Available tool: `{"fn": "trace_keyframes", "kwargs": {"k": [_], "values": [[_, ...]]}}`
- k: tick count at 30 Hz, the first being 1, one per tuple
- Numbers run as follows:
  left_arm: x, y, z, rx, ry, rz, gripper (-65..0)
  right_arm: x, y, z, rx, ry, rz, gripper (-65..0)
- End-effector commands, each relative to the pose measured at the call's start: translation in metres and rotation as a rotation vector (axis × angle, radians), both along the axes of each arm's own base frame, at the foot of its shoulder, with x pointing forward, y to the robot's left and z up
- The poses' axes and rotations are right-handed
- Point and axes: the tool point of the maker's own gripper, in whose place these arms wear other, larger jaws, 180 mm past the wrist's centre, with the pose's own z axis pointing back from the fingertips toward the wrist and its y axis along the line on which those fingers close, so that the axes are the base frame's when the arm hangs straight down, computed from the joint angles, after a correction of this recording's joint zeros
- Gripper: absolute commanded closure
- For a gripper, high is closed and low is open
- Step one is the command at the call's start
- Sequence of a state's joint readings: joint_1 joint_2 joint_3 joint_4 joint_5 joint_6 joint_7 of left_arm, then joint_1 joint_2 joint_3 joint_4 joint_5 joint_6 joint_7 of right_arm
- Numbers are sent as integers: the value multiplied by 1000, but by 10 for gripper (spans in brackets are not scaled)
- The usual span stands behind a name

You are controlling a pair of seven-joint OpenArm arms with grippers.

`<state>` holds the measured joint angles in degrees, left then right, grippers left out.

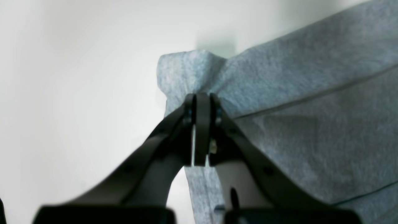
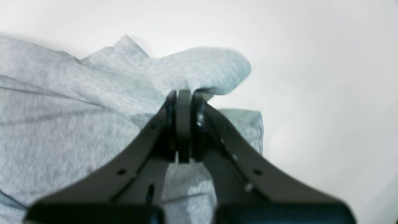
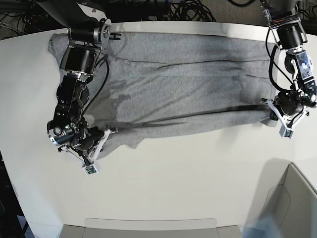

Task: Fold the T-shirt properly
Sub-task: 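Lift the hem with both grippers and fold it toward the collar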

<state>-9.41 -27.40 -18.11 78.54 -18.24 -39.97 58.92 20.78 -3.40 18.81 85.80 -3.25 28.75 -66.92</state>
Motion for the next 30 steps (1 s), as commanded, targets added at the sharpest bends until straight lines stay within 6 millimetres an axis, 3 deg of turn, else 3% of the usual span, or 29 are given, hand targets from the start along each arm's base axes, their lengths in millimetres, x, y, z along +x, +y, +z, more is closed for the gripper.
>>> {"fn": "trace_keyframes", "kwargs": {"k": [1,7,16,23,30], "values": [[4,10,17,18,-42,14,0,7,1,20,-4,-62,3,0],[-17,20,22,51,-31,45,0,-20,-17,18,-72,-28,-22,0],[-47,16,4,70,32,28,0,-59,-41,35,-183,-24,-68,0],[-66,9,4,104,46,-6,0,-85,-45,13,-226,39,-20,0],[-78,2,4,117,57,-26,0,-106,-57,14,-248,38,-42,0]]}}
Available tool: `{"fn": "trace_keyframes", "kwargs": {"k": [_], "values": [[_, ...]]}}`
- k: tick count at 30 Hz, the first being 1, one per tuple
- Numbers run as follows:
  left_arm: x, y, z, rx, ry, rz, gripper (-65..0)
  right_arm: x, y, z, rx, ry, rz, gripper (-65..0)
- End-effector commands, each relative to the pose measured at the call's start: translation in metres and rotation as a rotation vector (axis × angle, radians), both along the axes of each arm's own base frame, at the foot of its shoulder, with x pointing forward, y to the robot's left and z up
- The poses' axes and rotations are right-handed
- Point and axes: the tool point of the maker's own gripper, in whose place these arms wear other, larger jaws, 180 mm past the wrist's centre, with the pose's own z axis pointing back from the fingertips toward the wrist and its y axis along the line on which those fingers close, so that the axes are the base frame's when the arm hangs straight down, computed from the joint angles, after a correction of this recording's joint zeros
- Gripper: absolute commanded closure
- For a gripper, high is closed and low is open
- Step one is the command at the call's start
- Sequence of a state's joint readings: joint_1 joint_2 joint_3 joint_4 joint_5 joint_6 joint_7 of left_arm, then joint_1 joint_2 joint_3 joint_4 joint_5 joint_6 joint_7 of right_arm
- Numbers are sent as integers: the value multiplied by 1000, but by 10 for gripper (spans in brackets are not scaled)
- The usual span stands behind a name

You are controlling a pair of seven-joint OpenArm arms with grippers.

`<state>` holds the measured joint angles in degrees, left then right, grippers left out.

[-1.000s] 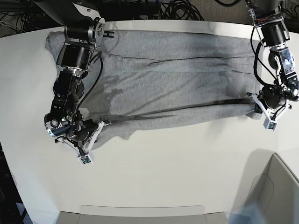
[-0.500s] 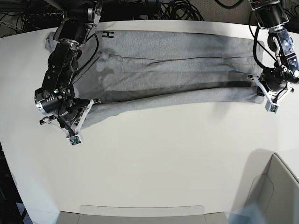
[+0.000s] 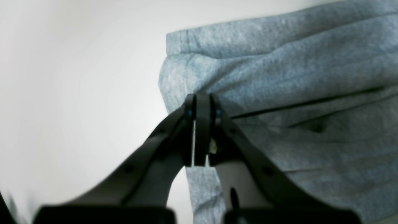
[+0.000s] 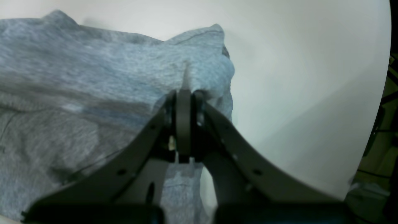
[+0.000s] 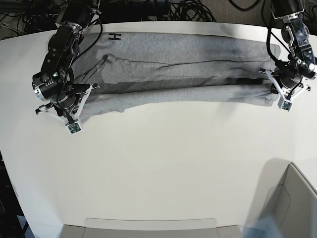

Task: Fold the T-shirt properly
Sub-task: 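Lift the hem with both grippers and fold it toward the collar, then lower the folded hem onto the shirt and hold with both grippers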

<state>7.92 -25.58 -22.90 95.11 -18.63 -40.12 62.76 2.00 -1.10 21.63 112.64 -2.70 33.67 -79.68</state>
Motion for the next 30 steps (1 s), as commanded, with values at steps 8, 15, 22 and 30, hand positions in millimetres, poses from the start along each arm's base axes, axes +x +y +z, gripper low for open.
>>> {"fn": "trace_keyframes", "kwargs": {"k": [8,15,22,30], "values": [[-10,18,24,76,0,26,0,-11,-2,5,-24,-16,14,0],[-30,18,11,76,56,26,0,-18,-4,8,-76,-7,69,0],[-43,11,27,95,19,46,0,-23,-4,3,-91,14,89,0],[-48,10,26,100,40,49,0,-42,-5,-11,-94,68,92,0]]}}
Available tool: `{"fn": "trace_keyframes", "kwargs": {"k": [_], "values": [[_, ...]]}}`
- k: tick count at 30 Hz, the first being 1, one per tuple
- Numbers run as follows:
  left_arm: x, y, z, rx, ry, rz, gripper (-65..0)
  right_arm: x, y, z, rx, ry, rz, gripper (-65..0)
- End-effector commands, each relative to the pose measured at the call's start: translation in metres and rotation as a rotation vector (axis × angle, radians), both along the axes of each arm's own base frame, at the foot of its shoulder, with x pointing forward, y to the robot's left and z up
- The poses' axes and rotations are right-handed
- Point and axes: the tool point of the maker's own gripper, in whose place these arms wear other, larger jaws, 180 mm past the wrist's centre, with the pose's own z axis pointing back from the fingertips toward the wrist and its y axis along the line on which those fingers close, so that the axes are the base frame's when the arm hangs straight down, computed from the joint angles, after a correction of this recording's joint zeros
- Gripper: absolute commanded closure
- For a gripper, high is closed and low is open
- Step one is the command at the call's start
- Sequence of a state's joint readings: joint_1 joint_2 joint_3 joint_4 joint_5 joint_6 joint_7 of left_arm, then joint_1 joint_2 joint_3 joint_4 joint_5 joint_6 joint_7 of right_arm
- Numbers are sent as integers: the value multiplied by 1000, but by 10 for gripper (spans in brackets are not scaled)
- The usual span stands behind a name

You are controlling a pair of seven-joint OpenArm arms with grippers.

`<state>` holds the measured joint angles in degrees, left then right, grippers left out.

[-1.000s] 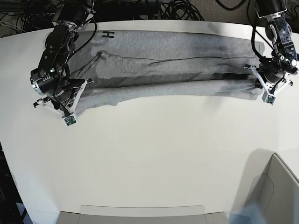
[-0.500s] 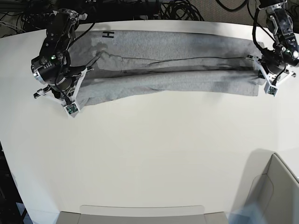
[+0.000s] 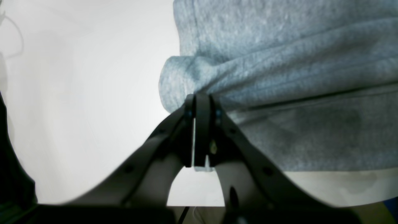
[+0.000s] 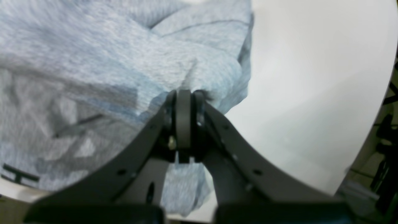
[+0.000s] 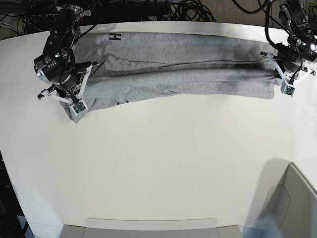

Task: Fold the T-shirt properly
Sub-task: 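Lower the folded hem onto the shirt and hold with both grippers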

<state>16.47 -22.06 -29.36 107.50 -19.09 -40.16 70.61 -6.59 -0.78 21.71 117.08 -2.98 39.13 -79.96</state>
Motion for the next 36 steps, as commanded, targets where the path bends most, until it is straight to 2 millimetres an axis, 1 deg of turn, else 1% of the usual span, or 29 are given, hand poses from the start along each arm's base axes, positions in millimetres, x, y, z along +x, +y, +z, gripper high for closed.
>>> {"fn": "trace_keyframes", "kwargs": {"k": [1,5,8,10,12,18,21,22,24,26,27,28,29,32,36], "values": [[3,8,10,31,-20,0,0,1,-5,7,-25,-18,14,0],[-9,10,4,38,15,0,0,-12,-6,-3,-29,23,16,0],[-11,9,3,37,22,-3,0,-21,-7,-8,-33,48,14,0],[-18,8,-2,33,39,-5,0,-28,-7,-13,-31,68,14,0],[-17,5,-3,23,25,-11,0,-39,-4,-21,-22,100,12,0],[-27,11,-22,-9,69,21,0,-51,3,-30,3,128,12,0],[-26,12,-22,-9,68,21,-4,-51,3,-30,4,130,11,0],[-25,11,-20,-6,64,18,-41,-51,3,-30,4,130,11,0],[-24,11,-18,-3,55,17,-136,-51,4,-30,6,128,11,-4],[-20,9,-10,8,28,7,-223,-50,4,-29,5,126,11,-50],[-15,7,-4,13,-1,-5,-252,-50,4,-29,5,126,11,-71],[-16,4,-1,17,-16,-19,-273,-52,4,-30,6,131,11,-92],[-17,2,1,17,-29,-32,-283,-54,4,-31,6,136,11,-113],[-15,-1,5,14,-58,-45,-285,-55,5,-32,10,138,14,-160],[-14,-2,4,6,-64,-39,-287,-55,5,-32,11,137,15,-187]]}}
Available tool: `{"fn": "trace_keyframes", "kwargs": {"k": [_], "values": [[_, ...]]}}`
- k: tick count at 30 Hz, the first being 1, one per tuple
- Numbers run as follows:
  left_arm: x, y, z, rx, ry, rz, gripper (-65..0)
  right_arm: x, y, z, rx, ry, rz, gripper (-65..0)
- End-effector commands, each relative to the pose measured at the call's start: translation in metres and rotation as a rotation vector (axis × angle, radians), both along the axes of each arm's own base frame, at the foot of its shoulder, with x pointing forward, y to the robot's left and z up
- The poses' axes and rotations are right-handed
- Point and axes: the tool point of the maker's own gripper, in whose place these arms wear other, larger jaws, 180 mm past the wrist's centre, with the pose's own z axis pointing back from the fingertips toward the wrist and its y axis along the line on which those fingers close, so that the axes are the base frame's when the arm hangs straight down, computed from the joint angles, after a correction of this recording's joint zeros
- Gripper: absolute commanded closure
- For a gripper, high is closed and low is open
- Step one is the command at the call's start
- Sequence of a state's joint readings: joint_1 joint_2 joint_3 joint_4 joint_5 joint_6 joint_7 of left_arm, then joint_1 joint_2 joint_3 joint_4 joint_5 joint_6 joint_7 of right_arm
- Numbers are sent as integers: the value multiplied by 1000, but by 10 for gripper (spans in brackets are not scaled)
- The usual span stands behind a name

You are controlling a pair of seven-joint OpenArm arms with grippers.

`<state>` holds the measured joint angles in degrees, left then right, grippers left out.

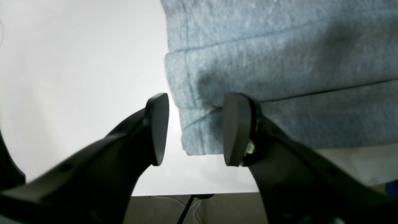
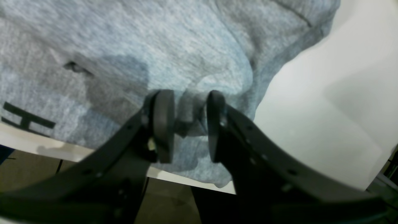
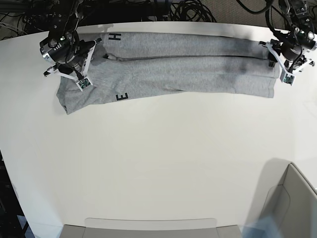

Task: Fold the T-shirt properly
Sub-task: 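Lower the folded hem onto the shirt and hold with both grippers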

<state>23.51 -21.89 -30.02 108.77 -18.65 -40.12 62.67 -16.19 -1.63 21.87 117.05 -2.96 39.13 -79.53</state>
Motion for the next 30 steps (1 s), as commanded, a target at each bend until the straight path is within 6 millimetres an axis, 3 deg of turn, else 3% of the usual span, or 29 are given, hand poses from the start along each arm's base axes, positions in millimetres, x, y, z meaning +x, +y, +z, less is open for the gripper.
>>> {"fn": "trace_keyframes", "kwargs": {"k": [1,7,10,18,30], "values": [[6,0,7,-1,-37,3,-288,5,0,6,-6,-25,18,-187],[12,41,22,-8,-122,211,-317,5,1,5,0,-27,20,-187],[-1,55,7,-32,-86,278,-350,5,1,5,0,-25,20,-187],[-8,64,-30,-116,14,348,-363,5,3,5,1,-25,24,-186],[-10,73,-31,-114,35,369,-363,5,3,5,2,-25,26,-186]]}}
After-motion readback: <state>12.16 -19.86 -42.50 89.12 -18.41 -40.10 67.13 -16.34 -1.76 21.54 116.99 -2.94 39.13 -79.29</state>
